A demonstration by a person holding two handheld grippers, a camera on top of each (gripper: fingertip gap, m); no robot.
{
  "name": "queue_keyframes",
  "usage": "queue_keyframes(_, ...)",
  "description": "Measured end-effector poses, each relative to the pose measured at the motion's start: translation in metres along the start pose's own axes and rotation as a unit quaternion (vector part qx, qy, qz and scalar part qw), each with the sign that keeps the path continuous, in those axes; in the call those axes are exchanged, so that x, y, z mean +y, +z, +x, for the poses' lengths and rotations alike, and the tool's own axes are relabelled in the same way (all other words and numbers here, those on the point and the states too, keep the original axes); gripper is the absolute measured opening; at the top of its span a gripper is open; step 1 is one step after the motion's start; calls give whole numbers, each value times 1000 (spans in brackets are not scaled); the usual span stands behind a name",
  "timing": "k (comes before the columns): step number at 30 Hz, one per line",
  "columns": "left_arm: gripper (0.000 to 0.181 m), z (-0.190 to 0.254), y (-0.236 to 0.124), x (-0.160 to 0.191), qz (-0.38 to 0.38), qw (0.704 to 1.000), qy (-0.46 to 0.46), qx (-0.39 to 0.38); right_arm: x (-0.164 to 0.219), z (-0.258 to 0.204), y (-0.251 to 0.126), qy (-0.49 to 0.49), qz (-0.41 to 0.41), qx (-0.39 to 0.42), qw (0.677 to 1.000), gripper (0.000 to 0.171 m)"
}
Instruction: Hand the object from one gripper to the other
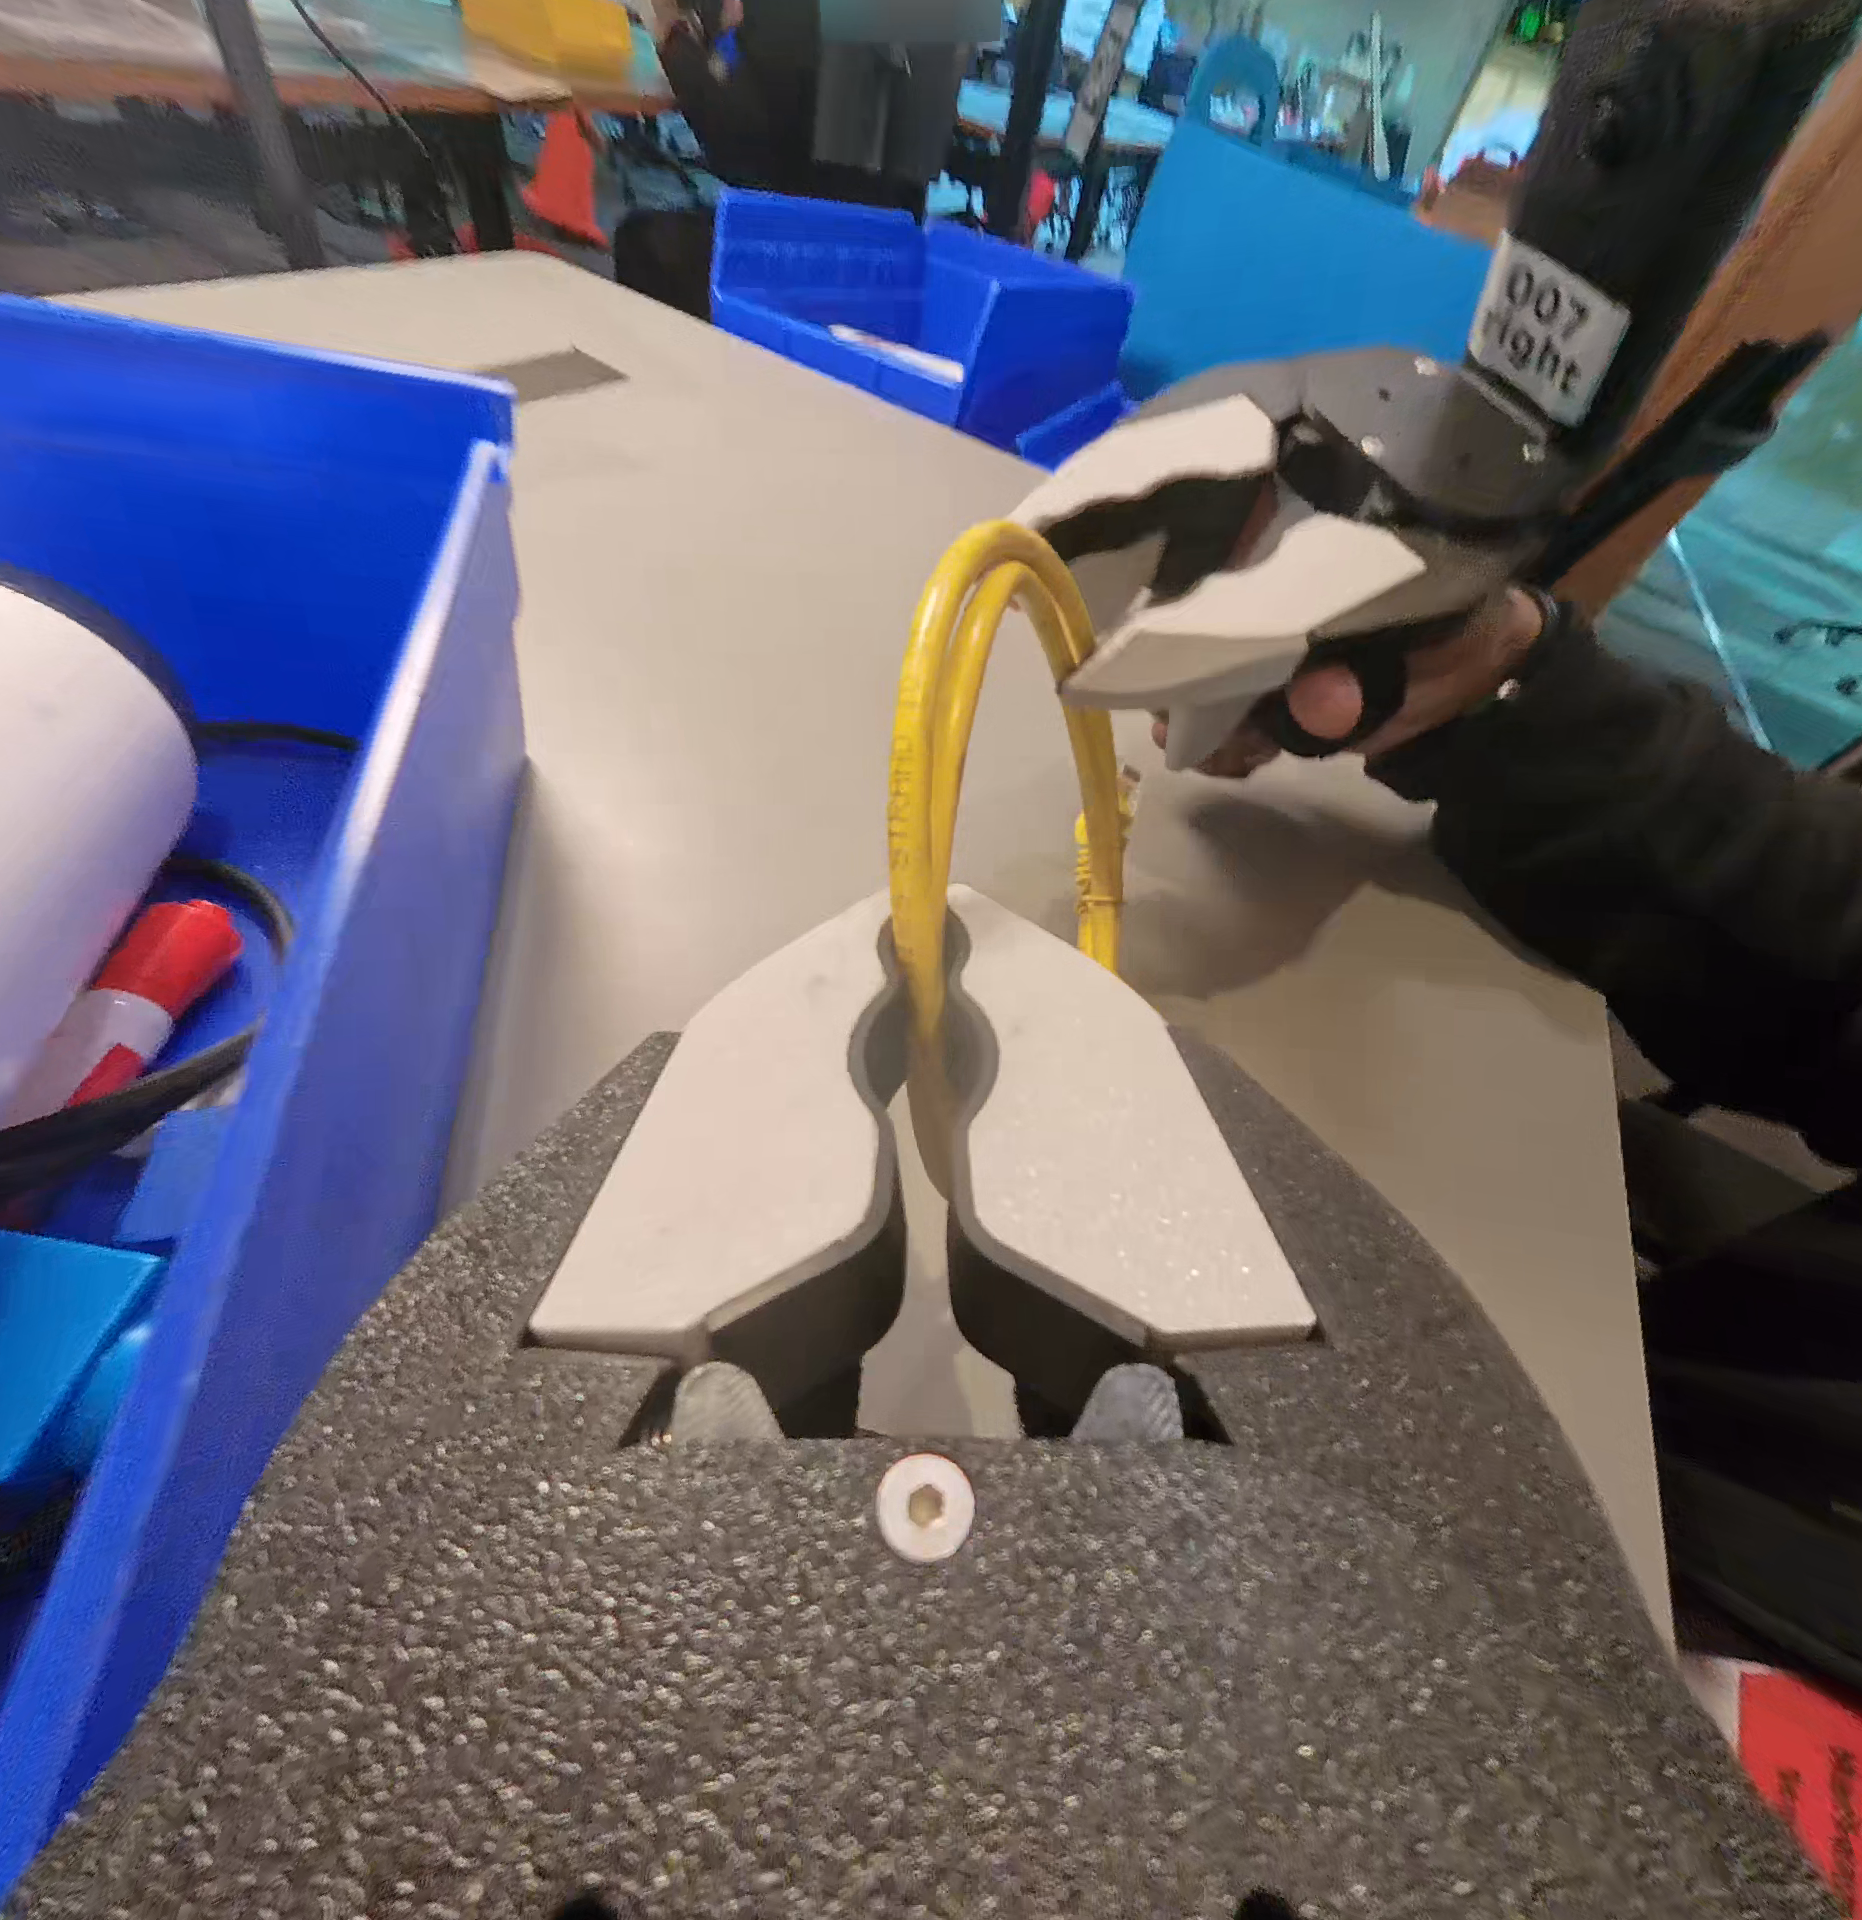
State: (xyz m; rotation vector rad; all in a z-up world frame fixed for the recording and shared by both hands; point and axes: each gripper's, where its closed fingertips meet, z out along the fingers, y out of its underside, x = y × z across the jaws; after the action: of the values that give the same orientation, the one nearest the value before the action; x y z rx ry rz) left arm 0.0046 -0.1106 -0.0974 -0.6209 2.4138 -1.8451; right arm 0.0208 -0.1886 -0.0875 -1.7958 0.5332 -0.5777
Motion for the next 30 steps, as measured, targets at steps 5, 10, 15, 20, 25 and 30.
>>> queue_keyframes(5, 2, -13, -17, -31, 95, 994, 4, -48, -2, 9, -12, 51, 21, 18, 998, 39)
queue_keyframes(10, 2, -17, -34, -54, 179, 982, -23, -56, -13, 5, -5, 197, 77, -45, 976, 44)
queue_keyframes(15, 2, -7, -39, -62, 217, 975, -48, -18, -20, -25, 16, 249, 86, -126, 956, 37)
queue_keyframes(20, 18, -8, -34, -59, 194, 979, -63, -2, -26, -19, 13, 198, 103, -87, 971, 13)
queue_keyframes(25, 53, -14, -23, -46, 139, 987, -78, -10, -33, 21, -9, 45, 124, 81, 988, 12)
queue_keyframes(30, 65, -5, -13, -35, 96, 994, -59, 7, -37, 38, -32, -186, 97, 230, 950, 11)
